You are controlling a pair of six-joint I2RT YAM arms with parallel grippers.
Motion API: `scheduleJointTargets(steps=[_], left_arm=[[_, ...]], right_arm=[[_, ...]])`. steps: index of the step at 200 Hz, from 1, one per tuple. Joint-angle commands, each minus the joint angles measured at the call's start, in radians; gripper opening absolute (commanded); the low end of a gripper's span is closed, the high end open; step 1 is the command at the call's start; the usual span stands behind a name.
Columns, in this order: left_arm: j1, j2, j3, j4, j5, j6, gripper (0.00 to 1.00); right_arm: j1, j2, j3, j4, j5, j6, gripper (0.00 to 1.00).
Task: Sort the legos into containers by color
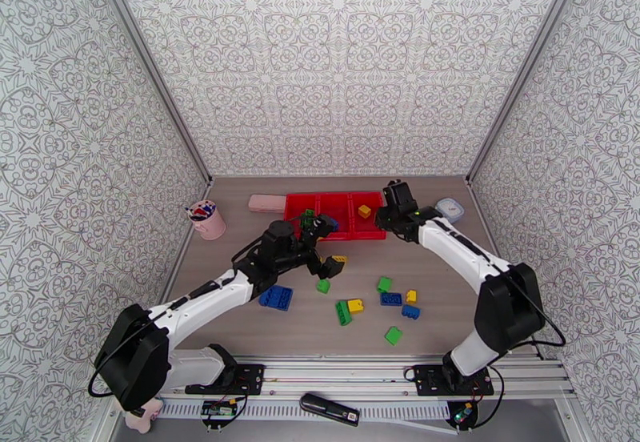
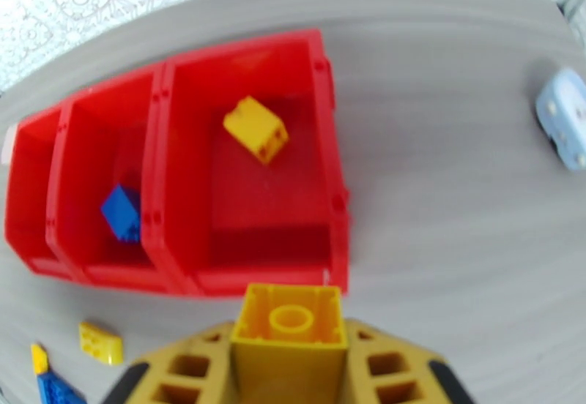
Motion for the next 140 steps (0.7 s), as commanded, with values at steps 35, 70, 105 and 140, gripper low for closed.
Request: scheduleJointTargets(steps=[35, 70, 105, 140], left_arm=[[0.032, -0.019, 0.079, -0.069, -0.074, -0.067, 1.00], [0.039, -0.060, 0.069, -0.111, -0.103, -0.058, 1.00], [0.065, -0.104, 0.061, -0.154, -0.101, -0.058, 1.00], [0.094, -0.150, 0.081, -0.223, -0.095, -0.082, 1.00]], right_arm=[[-0.018, 0.227, 0.241, 0.001, -0.048, -0.094, 0.26], [-0.020, 0.336, 0.346, -0.006, -0.073, -0.110, 0.27], [-0.020, 0.380, 0.391, -0.014, -0.035, -0.118, 0.32], [-0.020, 0.328, 0.357, -0.017, -0.053, -0.095, 0.51]])
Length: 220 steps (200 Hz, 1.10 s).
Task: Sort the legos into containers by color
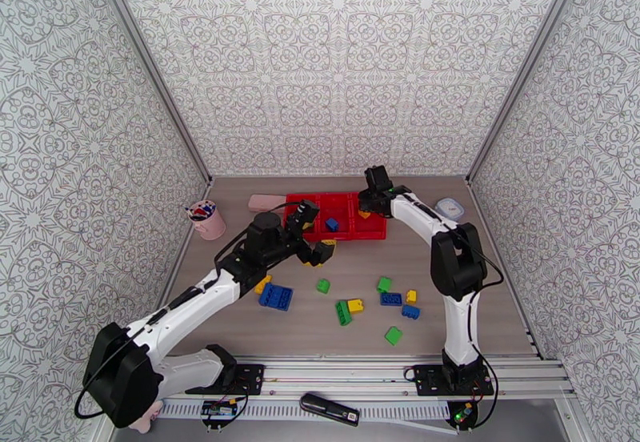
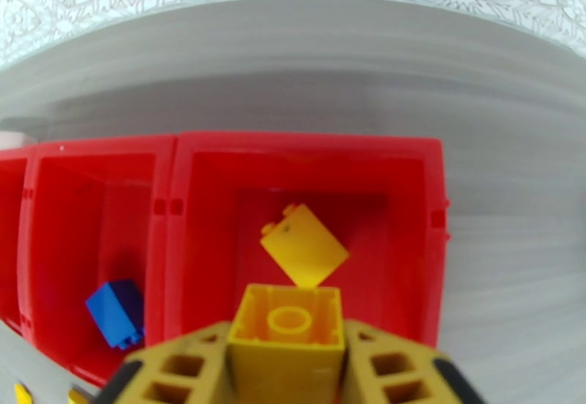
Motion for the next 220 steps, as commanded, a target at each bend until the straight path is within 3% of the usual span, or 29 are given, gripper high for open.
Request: scheduleJointTargets(steps=[1, 27, 42, 60, 81, 102, 137, 184, 220], left_arm=[[0.018, -0.040, 0.026, -0.081, -0.011, -0.029, 1.00], [0.011, -0.068, 0.013, -0.116, -0.069, -0.084, 1.00], [-0.002, -0.082, 0.019, -0.167, -0.157, -0.159, 1.00], [-0.020, -0.091, 0.062, -0.301, -0.244, -0.276, 1.00], [-0.077, -0.081, 0.117, -0.500, -0.428, -0.377, 1.00], [-0.109, -0.059, 0.164, -0.641, -0.511, -0.471, 1.00], [-0.115, -0.070, 0.179, -0.862, -0.660, -0.822, 1.00], [-0.036, -0.099, 0.114, -0.975, -0.644, -1.285, 1.00], [0.057, -0.072, 0.039, -0.965, -0.519, -1.450, 0.97]], right_arm=[[-0.005, -0.045, 0.006, -0.014, -0.007, 0.009, 0.52], [-0.003, -0.151, -0.112, 0.034, -0.064, 0.035, 0.68], [-0.003, -0.217, -0.194, 0.061, -0.089, 0.055, 0.73], [0.002, -0.297, -0.292, 0.091, -0.121, 0.066, 0.77], [0.018, -0.379, -0.376, 0.116, -0.142, 0.029, 0.81], [0.048, -0.454, -0.439, 0.123, -0.165, -0.026, 0.85], [0.120, -0.572, -0.524, 0.106, -0.161, -0.097, 0.89], [0.156, -0.665, -0.616, 0.113, -0.158, -0.100, 0.93], [0.162, -0.698, -0.659, 0.137, -0.143, -0.077, 0.95]])
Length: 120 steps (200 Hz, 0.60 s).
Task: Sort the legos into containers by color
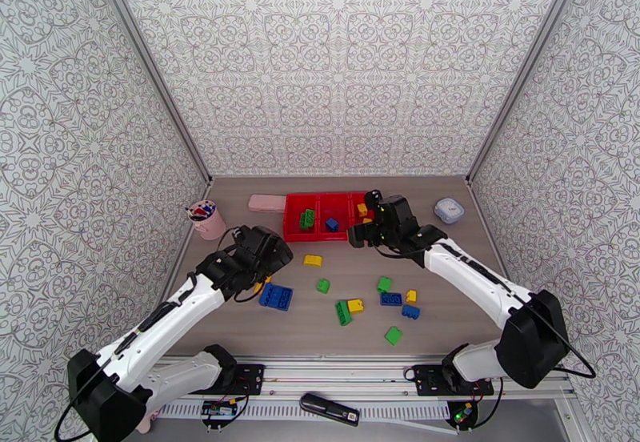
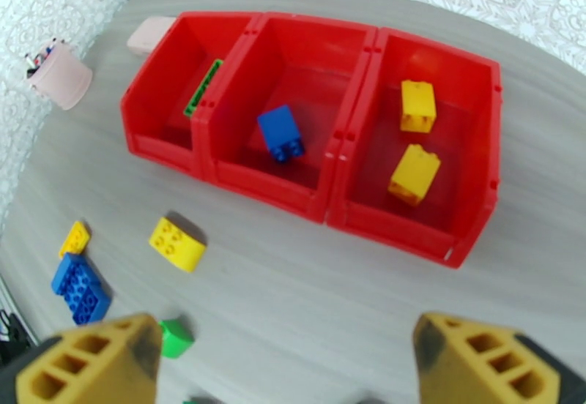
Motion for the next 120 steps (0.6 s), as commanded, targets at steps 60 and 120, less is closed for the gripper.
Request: scheduleJointTargets(steps=[60, 120], left_arm=[[0.180, 0.059, -0.167, 0.008, 0.267, -0.363, 0.94], [0.243, 0.178, -0.180, 0.074, 0.344, -0.307, 0.92]], right_arm=[[0.013, -0.040, -0.068, 0.044, 0.048, 0.018, 0.95], [0.013, -0.025, -0.074, 0.061, 0.046, 0.024, 0.95]])
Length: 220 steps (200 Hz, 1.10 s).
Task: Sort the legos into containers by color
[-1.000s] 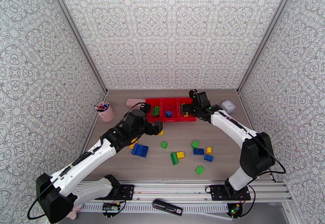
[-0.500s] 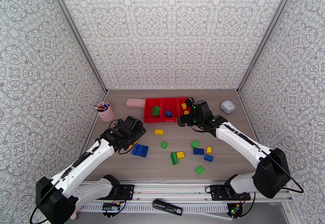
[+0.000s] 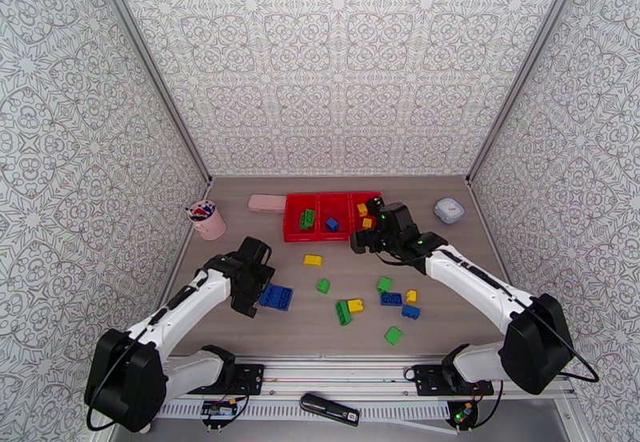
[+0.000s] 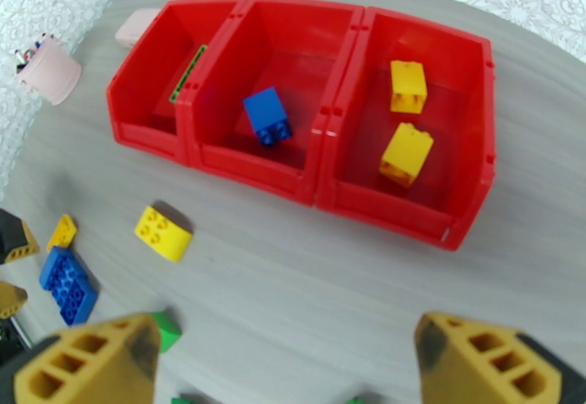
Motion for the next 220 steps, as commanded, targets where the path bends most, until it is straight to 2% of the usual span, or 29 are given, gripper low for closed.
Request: scheduleJointTargets(steps=[1, 64, 110, 156, 179, 220], left_arm=[[0.026, 0.043, -0.005, 0.048, 0.060, 0.023, 0.92], [0.064, 0.189, 0.052, 0.069, 0.084, 0.087, 0.89], [0.083, 0.268, 0.090, 0.042, 0.114, 0.134, 0.79], [0.089, 0.236, 0.099, 0.008, 0.086, 0.142, 0.61], [0.084, 0.211, 0.108, -0.013, 0.080, 0.140, 0.57], [0.052, 0.137, 0.180, -0.058, 0.006, 0.154, 0.54]], right_arm=[[0.008, -0.007, -0.012, 0.019, 0.016, 0.011, 0.95], [0.007, 0.011, -0.003, 0.022, 0.027, 0.014, 0.96], [0.007, 0.023, 0.011, 0.016, 0.035, 0.019, 0.96], [0.007, 0.023, 0.028, 0.001, 0.031, 0.021, 0.96], [0.007, 0.021, 0.037, -0.015, 0.031, 0.013, 0.96], [0.007, 0.003, 0.043, -0.027, 0.016, 0.005, 0.95]])
